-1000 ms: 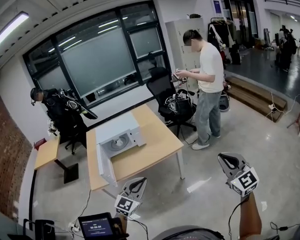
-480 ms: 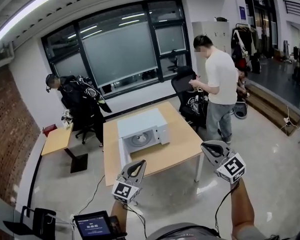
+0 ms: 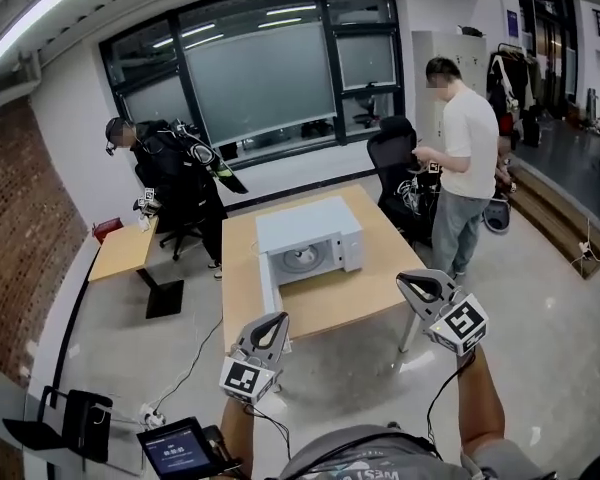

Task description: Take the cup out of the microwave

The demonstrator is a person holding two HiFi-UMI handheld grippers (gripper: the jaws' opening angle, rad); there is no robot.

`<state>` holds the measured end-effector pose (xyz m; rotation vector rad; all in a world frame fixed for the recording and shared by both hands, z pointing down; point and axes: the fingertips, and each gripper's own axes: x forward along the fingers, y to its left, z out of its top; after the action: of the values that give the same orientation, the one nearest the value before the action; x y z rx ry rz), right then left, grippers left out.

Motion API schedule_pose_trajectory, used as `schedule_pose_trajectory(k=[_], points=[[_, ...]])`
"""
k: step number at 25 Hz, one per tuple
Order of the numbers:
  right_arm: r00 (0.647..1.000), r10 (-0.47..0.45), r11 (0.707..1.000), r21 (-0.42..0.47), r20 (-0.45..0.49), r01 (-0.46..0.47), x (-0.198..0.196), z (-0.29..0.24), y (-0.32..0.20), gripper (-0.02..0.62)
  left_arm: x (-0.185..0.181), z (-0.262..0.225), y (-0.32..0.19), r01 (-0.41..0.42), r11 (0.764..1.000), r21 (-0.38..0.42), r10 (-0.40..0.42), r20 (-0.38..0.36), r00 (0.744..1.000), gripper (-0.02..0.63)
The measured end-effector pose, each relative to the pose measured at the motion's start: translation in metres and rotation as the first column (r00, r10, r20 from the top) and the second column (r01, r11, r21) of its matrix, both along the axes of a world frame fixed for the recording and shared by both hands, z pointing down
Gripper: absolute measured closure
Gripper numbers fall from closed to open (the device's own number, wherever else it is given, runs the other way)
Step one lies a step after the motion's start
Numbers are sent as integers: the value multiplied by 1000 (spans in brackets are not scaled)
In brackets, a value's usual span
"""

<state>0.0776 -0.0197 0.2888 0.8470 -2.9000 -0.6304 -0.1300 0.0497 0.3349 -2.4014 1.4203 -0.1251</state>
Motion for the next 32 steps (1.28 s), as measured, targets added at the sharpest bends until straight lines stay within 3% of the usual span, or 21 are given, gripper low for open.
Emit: schedule_pose_trajectory(k=[5,8,10,13,16,21,27,32], points=[[1000,-26,999,-32,2,26,-32,5,-25,583,-21,3,-9,5,1000,29,-4,-1,1000,562],[997,-76,994,-80,-1,76,-58,12,-44,583,-39,9,-11,63,997,-41,-64,-31,997,563],[994,-109,988,-105,3,109,-72,20,-60,583,-51,25,-20,106,989,-102,-107,-2,994,563],[993,-121,983,-139,4,120,-91,38,-111,583,-65,36,-63,126,982,-139,-129,-11,992,563],[990,-137,975,-182,-20,131,-115,69,-176,583,-78,39,-120,134,985,-106,-137,-21,990,563],[964,-247,933,-291,-95,210,-162,128,-247,583,-101,55,-169,239,961,-136,-244,-25,969,563],[928,-304,903,-376,-215,209,-221,182,-290,583,-127,54,-182,282,950,-134,-282,21,959,562],[911,-304,862,-488,-278,138,-247,275,-381,581,-124,89,-236,320,924,-211,-306,95,947,563]])
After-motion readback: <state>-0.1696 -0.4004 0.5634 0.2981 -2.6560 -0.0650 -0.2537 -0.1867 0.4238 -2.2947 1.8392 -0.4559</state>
